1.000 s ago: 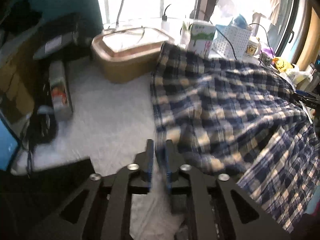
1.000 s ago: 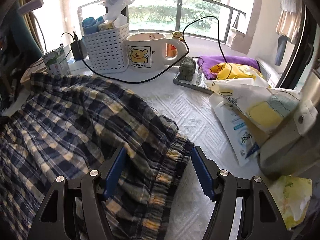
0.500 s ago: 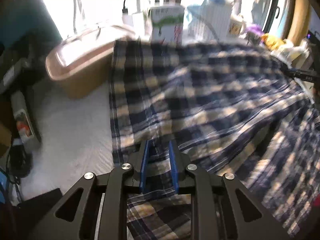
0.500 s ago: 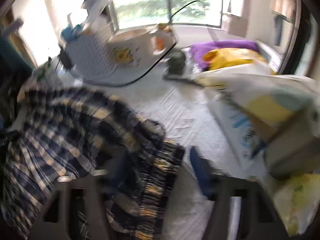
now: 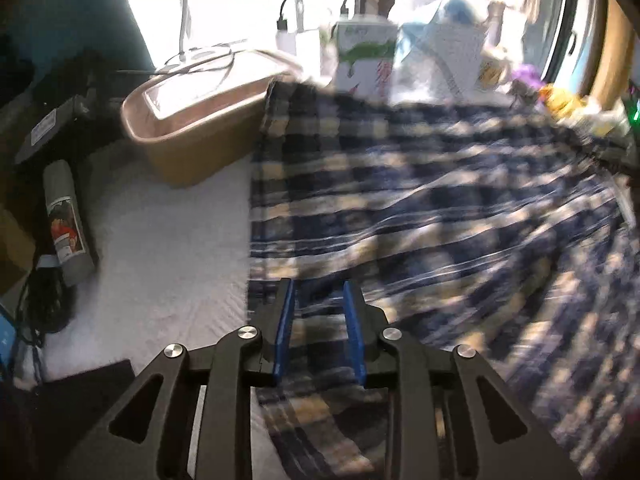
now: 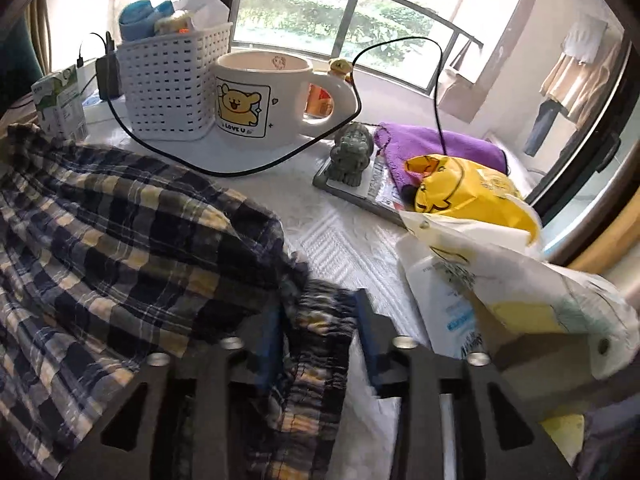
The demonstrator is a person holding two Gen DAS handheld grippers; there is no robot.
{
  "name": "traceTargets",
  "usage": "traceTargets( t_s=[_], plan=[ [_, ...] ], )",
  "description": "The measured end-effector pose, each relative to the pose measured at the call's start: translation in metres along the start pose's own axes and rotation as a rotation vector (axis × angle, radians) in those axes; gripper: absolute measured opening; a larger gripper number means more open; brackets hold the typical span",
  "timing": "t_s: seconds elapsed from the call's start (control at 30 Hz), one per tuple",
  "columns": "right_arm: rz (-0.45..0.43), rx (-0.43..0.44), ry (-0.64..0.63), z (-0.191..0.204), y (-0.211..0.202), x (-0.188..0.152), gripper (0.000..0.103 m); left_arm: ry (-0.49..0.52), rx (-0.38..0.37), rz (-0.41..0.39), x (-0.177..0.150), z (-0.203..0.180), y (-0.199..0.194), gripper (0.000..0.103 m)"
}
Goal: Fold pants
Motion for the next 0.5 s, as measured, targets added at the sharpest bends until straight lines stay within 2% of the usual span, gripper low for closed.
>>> traceTargets(
  t_s=[0.03,0.1,0.23,0.37,0.5],
  plan=[
    [-0.012,0.016,0.004,0.000,-0.008,-0.002,0.063,0.010,-0.011,-0.022,0.001,-0.005,-0.008,0.026],
    [-0.032,0.048,0.002,0.004,-0.027,-0.007,0.064,0.049,-0.044,-0.064,0.004,-0.024,-0.025,0.026],
    [-0.029,0.138,-0.034,0.028,-0.057,-0.030,0.064,0.137,-0.125,-0.089,0.011,-0.076,-0.034,0.026],
    [0.021,0.181,-0.122,0.063,-0.068,-0.066,0.064,0.218,-0.177,-0.071,0.019,-0.127,-0.022,0.026],
    [0.082,0.140,-0.186,0.068,-0.063,-0.101,0.064,0.258,-0.219,-0.005,0.012,-0.151,-0.010,0.026]
  ],
)
Point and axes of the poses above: each gripper's, at about its wrist camera, not at the fingertips, and y roughly the way its jaws point, z to its left, x to its top, the point moved 6 cm from there along y, roughly the way its jaws point, and after that the axes turned 11 degrees about y, right-handed, at the moved point
